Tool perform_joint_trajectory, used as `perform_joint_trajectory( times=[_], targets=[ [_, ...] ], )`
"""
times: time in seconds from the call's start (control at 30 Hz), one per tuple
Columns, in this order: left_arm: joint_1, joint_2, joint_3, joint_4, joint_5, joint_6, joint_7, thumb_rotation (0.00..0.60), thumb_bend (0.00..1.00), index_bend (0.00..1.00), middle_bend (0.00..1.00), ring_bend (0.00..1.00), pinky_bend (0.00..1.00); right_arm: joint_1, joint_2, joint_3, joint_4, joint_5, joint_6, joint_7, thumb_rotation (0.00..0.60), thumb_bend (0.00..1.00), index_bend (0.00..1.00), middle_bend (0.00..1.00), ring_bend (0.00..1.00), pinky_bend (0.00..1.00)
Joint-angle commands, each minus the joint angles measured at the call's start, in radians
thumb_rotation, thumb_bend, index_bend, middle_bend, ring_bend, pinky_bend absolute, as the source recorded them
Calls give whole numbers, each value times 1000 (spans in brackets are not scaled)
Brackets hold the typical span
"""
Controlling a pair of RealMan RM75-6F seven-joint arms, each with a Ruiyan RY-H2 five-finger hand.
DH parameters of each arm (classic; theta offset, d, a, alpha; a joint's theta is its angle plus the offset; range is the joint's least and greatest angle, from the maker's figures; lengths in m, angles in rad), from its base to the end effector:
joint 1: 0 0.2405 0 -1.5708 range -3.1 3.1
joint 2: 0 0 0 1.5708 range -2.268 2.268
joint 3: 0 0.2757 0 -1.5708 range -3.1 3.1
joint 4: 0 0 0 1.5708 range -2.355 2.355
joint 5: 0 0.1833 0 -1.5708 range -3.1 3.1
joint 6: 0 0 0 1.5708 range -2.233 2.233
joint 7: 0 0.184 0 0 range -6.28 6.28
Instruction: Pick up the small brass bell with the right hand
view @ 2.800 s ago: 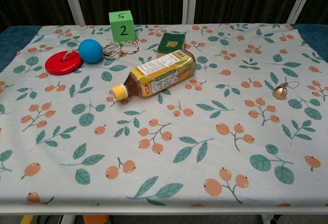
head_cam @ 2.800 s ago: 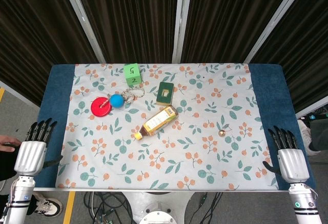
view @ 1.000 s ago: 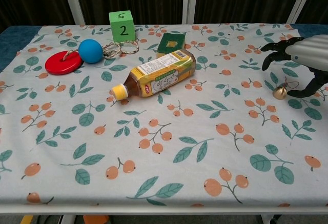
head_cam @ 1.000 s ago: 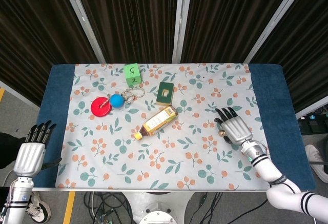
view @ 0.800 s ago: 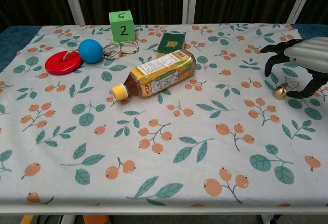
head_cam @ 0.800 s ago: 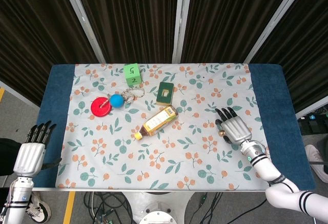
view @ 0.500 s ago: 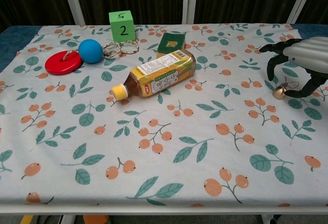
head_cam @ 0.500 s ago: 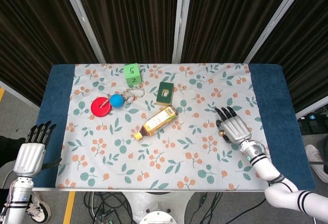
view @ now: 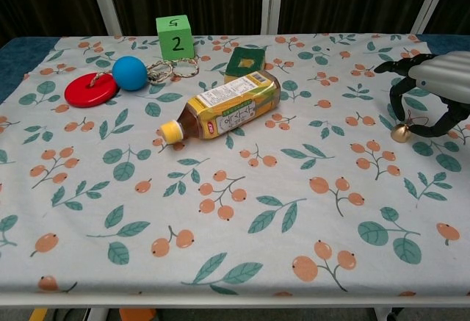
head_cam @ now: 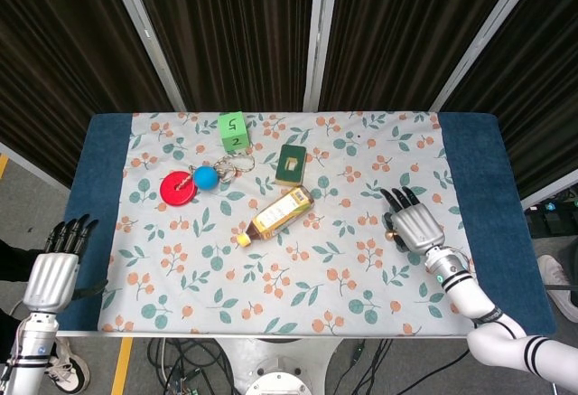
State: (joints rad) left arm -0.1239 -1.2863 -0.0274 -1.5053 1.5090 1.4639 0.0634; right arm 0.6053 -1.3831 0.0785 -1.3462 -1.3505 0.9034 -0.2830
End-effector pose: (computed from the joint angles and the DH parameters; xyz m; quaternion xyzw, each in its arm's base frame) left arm -0.3175 0.2291 0.1360 -0.6143 -0.3861 -0.3875 0.5686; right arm -0.2500 -0.3709 0.0440 0.7953 -0.2936 0.2569 0.4639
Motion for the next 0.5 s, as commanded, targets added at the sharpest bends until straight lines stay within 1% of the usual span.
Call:
perform_joint_trajectory(
  times=[0.03,0.5],
  targets=[
    [1,0,0,1,0,0,-1,600,0,0,0,0,7,1,-1,-1,2,2,0,-1,600,270,531,0,0,0],
    [3,-1,3,7,1,-2,-7,600,0,0,0,0,7,8,-5,-5,7,11,0,-2,600,291,564,21,0,0]
  ],
)
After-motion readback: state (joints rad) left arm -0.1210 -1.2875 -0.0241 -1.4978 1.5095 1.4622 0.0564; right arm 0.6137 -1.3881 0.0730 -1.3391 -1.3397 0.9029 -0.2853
